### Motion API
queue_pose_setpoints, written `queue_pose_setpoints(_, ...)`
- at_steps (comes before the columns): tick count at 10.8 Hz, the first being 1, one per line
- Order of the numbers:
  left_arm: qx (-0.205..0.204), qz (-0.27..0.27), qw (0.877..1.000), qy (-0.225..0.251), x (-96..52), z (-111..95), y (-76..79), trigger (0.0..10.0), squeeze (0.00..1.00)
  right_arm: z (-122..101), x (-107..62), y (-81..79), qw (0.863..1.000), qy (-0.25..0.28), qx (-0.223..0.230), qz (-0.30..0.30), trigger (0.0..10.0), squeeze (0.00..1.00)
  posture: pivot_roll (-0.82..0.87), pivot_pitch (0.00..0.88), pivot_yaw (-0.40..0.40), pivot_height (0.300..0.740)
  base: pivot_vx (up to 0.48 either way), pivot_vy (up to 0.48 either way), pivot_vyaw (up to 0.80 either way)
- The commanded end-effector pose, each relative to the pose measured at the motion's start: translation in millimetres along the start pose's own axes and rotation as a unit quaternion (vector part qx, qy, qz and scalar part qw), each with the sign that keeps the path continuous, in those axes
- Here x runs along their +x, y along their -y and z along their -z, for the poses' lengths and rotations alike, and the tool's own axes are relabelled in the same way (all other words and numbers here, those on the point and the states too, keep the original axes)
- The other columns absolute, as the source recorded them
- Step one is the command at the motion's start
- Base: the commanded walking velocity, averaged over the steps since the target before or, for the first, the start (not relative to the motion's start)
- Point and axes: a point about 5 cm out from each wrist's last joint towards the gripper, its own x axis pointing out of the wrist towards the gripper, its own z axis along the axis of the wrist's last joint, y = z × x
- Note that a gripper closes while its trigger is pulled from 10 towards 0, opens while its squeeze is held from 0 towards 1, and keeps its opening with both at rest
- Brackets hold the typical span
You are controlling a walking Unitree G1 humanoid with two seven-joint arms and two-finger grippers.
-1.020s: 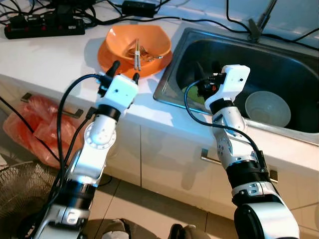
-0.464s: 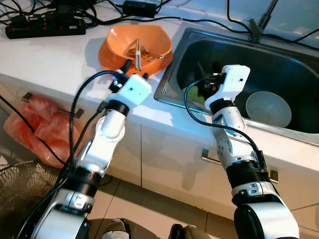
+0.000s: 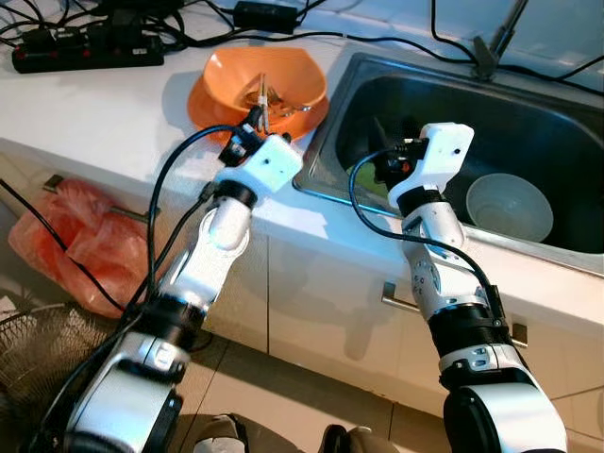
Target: Kitchen organization
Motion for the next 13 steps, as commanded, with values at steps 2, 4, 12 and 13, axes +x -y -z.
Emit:
queue_pose_setpoints(2, 0.010, -0.011, 1.000, 0.010, 6.2, -4.0, -2.7, 0.0, 0.00, -0.9, 0.8, 4.0, 1.000, 0.003, -0.001, 0.007, 10.0, 0.00, 0.11, 0.115, -0.059, 0.740, 0.000, 0.000, 0.00)
queue_pose_setpoints(4, 0.017, -0.020, 1.000, 0.012, 7.5, -4.7, -6.5, 0.0, 0.00, -0.2, 0.9, 3.4, 1.000, 0.002, 0.000, 0.007, 10.0, 0.00, 0.12, 0.118, -0.061, 0.740, 0.000, 0.000, 0.00)
queue_pose_setpoints(12, 0.030, -0.031, 0.998, 0.036, 9.9, -14.5, -12.2, 0.0, 0.00, 0.6, 0.7, 4.4, 1.000, 0.000, 0.000, 0.010, 10.0, 0.00, 0.12, 0.121, -0.061, 0.740, 0.000, 0.000, 0.00)
queue_pose_setpoints(13, 0.035, -0.032, 0.998, 0.041, 9.7, -16.5, -12.1, 0.0, 0.00, 0.8, 0.5, 4.6, 1.000, 0.000, 0.000, 0.010, 10.0, 0.00, 0.12, 0.119, -0.061, 0.740, 0.000, 0.000, 0.00)
